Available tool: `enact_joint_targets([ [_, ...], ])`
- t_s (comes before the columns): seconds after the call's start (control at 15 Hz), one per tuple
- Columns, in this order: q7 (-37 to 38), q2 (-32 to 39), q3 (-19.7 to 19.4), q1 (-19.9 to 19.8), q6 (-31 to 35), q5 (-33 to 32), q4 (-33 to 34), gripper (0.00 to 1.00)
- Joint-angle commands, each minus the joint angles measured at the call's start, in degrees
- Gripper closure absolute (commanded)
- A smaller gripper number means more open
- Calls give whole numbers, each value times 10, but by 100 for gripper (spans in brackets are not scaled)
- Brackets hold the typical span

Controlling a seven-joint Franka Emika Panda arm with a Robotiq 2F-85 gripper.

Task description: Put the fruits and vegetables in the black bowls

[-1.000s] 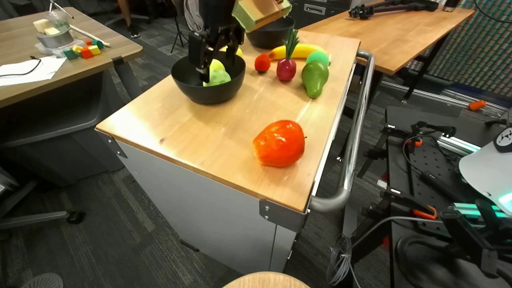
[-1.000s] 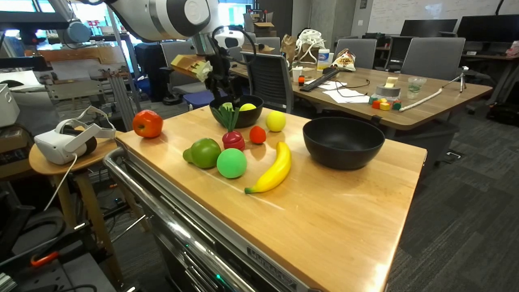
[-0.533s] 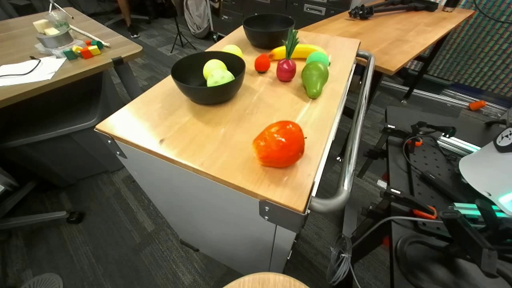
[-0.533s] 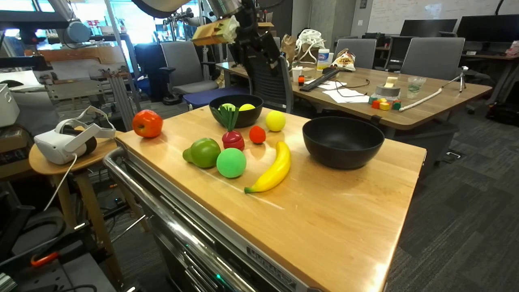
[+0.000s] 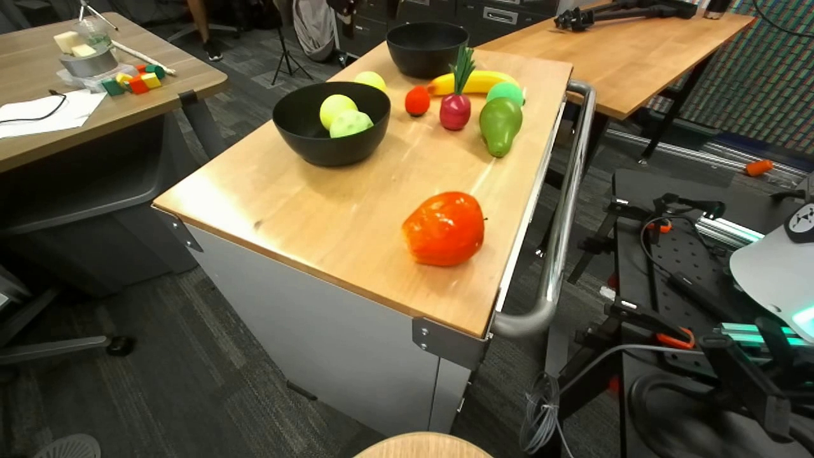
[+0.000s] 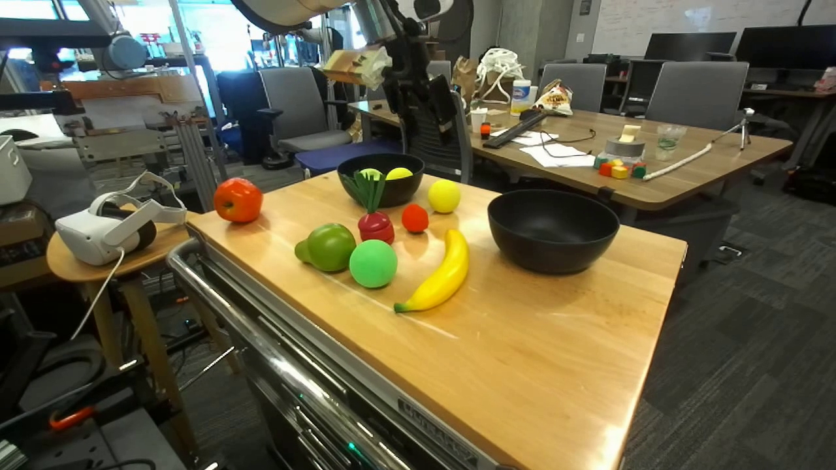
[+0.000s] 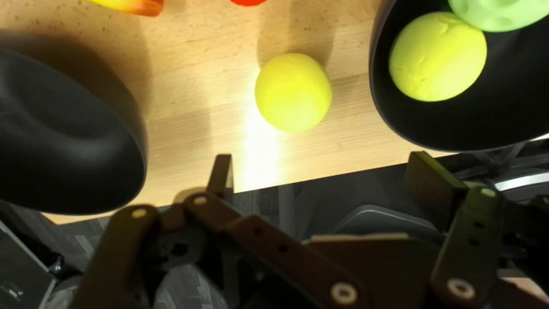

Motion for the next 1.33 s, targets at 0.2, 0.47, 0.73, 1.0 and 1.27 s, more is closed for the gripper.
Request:
enact_joint_targets([
  [0.2, 101, 115, -27, -25, -74, 77, 161, 0],
  [0.47, 192, 177, -39, -25, -117, 101, 211, 0],
  [0.73, 234, 219, -34, -28, -139, 127, 240, 0],
  [1.0, 246, 238, -25, -32, -163, 158, 257, 0],
  [1.27, 251, 244, -22, -30, -184, 172, 264, 1],
])
